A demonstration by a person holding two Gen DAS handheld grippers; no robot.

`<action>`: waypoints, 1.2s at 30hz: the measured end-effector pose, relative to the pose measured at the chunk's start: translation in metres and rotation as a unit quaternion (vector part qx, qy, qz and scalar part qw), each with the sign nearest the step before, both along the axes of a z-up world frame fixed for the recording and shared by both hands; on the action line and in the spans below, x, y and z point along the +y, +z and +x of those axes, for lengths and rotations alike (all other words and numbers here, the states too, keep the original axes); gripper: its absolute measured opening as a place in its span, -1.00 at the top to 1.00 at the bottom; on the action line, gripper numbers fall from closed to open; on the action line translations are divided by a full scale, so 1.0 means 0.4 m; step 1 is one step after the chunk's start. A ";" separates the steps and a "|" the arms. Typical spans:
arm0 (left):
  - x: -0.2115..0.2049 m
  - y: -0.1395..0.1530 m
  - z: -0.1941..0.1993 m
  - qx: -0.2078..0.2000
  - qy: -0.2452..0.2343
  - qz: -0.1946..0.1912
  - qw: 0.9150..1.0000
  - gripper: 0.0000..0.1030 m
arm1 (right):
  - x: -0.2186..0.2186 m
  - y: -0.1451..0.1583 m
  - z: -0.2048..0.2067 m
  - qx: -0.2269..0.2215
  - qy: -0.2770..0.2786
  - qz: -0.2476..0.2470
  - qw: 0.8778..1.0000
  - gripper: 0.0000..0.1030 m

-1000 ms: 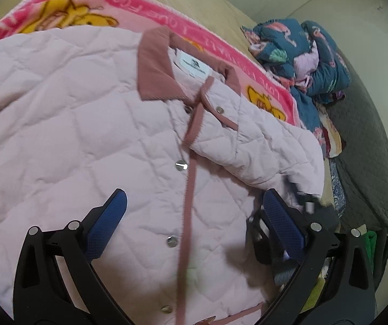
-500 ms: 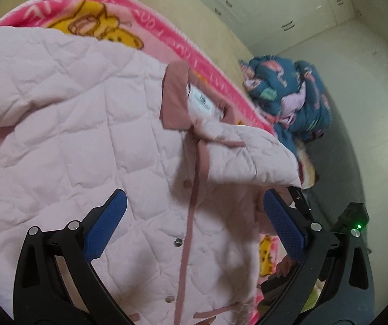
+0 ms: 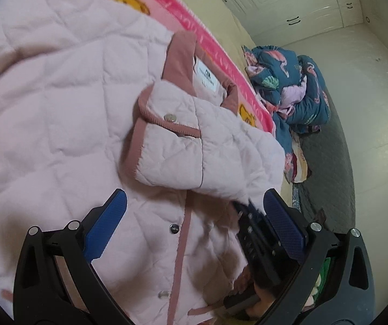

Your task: Fold large clothes

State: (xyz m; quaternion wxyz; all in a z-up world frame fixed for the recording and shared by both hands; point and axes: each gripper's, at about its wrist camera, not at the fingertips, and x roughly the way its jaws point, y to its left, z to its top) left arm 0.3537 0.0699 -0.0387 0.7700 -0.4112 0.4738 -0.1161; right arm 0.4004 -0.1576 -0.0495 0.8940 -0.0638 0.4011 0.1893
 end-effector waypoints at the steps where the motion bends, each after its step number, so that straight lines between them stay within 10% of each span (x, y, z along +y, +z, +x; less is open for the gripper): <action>1: -0.009 -0.014 0.009 0.005 0.001 -0.008 1.000 -0.84 | -0.009 -0.007 -0.008 0.008 0.001 0.001 1.000 0.62; 6: -0.058 -0.062 0.051 0.023 0.003 0.002 1.000 -0.83 | -0.070 -0.019 -0.065 0.026 -0.009 0.021 0.999 0.29; 9: -0.077 -0.088 0.064 0.036 0.005 -0.002 0.999 -0.83 | -0.116 -0.004 -0.105 0.013 -0.023 0.045 0.999 -0.62; 28: -0.147 -0.159 0.102 0.052 0.079 -0.011 0.995 -0.79 | -0.328 0.051 -0.240 -0.022 -0.105 0.075 0.991 -0.62; 31: -0.146 -0.152 0.108 0.057 0.086 0.026 0.994 -0.04 | -0.341 0.053 -0.252 -0.023 -0.110 0.076 0.991 -0.60; 36: -0.144 -0.097 0.112 0.014 0.055 0.065 0.996 0.52 | -0.356 0.058 -0.262 -0.023 -0.126 0.087 0.988 -0.60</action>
